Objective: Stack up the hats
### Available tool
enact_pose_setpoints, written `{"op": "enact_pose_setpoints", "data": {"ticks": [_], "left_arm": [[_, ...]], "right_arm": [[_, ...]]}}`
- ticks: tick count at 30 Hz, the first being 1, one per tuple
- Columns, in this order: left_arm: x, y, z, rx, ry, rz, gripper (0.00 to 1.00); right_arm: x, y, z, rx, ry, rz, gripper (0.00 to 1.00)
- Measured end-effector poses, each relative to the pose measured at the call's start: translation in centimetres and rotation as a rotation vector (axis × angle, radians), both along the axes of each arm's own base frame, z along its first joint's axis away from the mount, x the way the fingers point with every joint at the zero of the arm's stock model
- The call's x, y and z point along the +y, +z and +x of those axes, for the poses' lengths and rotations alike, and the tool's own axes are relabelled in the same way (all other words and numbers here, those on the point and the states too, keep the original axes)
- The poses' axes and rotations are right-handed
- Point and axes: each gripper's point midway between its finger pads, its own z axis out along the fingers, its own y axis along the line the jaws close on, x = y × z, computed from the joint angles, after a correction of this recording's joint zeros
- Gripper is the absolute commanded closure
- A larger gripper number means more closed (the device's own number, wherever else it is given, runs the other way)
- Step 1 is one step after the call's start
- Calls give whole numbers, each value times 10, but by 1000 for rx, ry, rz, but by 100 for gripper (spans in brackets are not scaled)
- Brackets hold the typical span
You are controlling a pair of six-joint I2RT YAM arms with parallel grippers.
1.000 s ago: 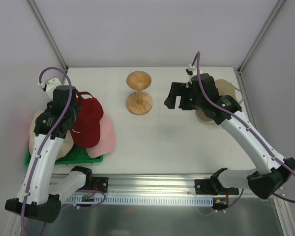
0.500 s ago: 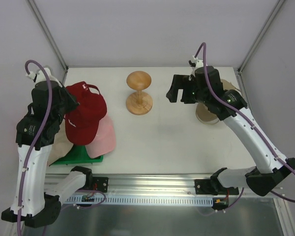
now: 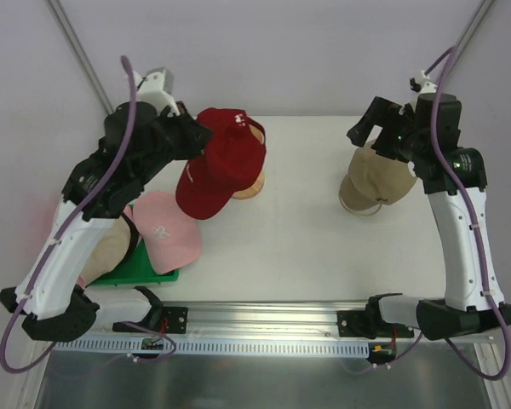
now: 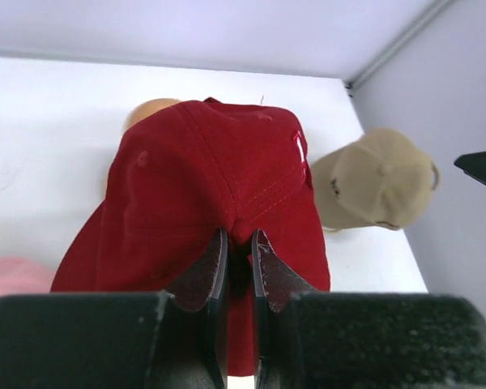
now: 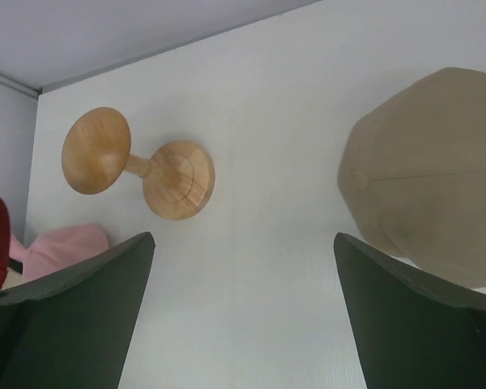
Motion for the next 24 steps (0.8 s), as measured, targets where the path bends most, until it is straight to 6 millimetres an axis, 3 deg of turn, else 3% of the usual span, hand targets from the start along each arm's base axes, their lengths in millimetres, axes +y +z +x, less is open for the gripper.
{"op": "enact_pose_setpoints", "data": {"ticks": [6,13,19,24], "left_arm": [[-95,-12,33,-14,-136,-10,100],[-209,-6,73,-74,-296,-94,100],[-298,-21,103,-114,-455,-165,100],[-351,-67,111,-90,-607,-194,100]], "right_arm": [[-55,12,-10,-15,-139,38,0],[-117,20,-15,-28,-329,129,1],[-127,30,-16,-38,-374,206,1],[-130,35,-16,-50,-383,217,1]]}}
